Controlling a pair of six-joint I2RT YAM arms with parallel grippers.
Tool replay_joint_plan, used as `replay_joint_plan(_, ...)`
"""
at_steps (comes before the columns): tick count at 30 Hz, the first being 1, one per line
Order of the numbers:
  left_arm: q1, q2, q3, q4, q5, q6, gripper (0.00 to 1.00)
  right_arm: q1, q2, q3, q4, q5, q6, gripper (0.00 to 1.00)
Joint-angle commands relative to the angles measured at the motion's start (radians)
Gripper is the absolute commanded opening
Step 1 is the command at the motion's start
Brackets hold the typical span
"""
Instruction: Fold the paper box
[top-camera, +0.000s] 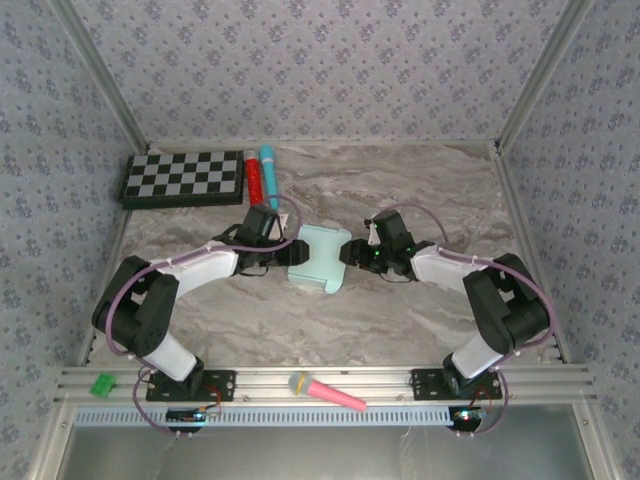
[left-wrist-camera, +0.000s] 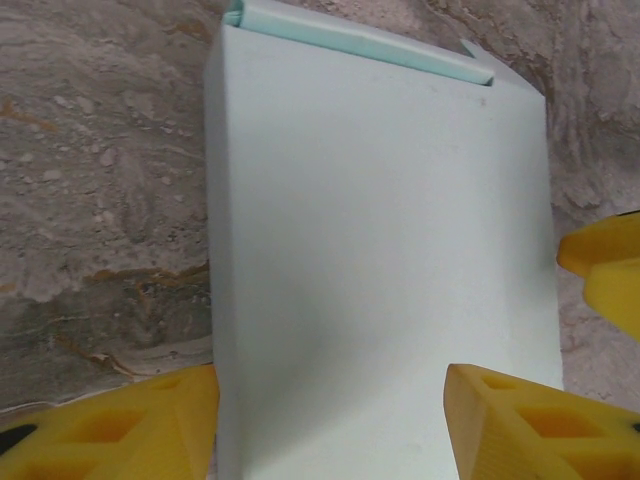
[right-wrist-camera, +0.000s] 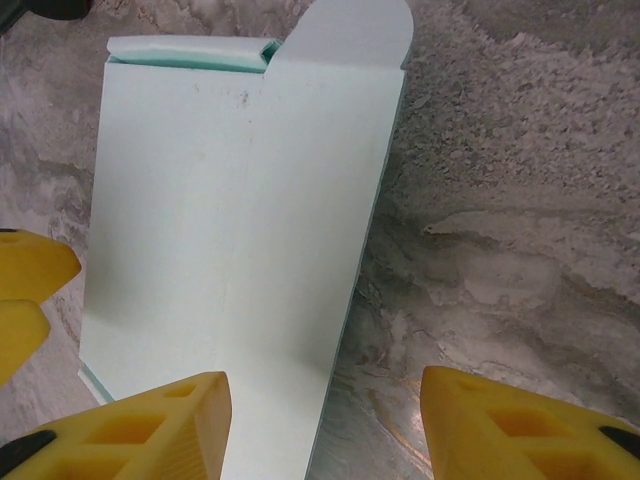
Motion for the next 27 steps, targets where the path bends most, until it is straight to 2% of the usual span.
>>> replay_joint_plan(1, 0.013, -0.007, 0.025, -0.029, -0.029, 0.015, 0.59, 0.005, 0.035, 0.0, 0.057, -0.035, 0.029, 0.55)
replay_joint_plan(12, 0.038, 0.07, 0.085, -0.03, -0.008, 0.045, 0.55, 0.012, 0.108, -0.016, 0.224, -0.116, 0.098, 0.54)
replay_joint_plan(18, 0.044, 0.112, 0.101, -0.024, 0.007, 0.042, 0.45, 0.02, 0.132, -0.008, 0.243, -0.128, 0.103, 0.54)
replay_joint_plan(24, 0.048, 0.127, 0.091, -0.006, 0.016, 0.032, 0.42, 0.022, 0.15, -0.021, 0.318, -0.148, 0.132, 0.53)
replay_joint_plan(27, 0.048, 0.133, 0.084, 0.003, 0.021, 0.028, 0.37, 0.026, 0.152, -0.023, 0.343, -0.162, 0.125, 0.53)
